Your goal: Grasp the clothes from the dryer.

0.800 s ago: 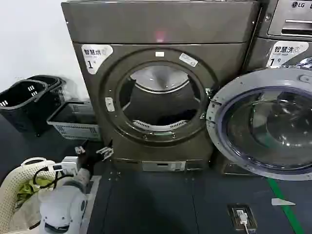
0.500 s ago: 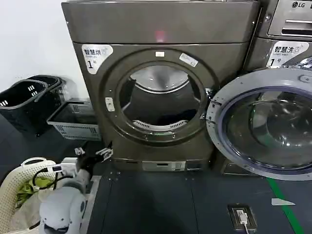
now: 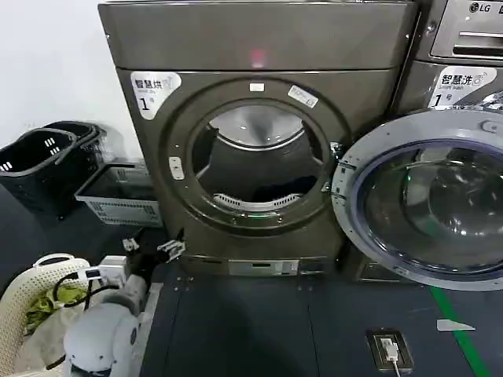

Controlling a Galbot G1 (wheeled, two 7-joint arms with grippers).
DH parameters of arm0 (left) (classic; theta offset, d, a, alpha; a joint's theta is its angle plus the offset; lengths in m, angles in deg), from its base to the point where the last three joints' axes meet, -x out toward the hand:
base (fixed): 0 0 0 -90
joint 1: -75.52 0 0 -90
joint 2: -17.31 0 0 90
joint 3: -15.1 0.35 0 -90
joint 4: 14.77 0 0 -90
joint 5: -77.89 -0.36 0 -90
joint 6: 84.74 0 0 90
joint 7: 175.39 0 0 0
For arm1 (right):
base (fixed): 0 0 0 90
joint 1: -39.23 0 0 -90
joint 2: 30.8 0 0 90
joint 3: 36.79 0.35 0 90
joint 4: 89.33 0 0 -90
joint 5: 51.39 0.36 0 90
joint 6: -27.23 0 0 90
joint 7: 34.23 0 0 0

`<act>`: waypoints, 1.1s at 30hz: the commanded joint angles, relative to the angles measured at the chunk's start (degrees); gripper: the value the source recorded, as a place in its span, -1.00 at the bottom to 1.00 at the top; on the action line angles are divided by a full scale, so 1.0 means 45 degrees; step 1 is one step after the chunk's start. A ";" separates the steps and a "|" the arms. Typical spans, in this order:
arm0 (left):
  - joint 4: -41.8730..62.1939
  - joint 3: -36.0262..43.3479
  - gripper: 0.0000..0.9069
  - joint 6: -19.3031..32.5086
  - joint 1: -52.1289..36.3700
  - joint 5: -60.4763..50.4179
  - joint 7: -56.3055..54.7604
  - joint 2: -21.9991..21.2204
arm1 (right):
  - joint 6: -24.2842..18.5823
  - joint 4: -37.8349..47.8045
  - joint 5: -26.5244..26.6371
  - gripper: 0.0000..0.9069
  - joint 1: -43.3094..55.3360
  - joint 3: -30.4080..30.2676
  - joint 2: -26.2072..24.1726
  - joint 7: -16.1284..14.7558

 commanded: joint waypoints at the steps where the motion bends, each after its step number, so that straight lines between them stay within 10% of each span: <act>1: 0.0113 0.0012 1.00 -0.0624 -0.0053 -0.0045 0.0071 -0.0029 | -0.0023 0.0009 0.0039 1.00 0.0011 -0.0012 0.0010 0.0029; 33: 0.0128 0.0109 1.00 -0.0624 -0.0071 -0.0058 0.0113 -0.0062 | 0.0020 0.0076 0.0053 1.00 0.0090 -0.0018 0.0254 0.0130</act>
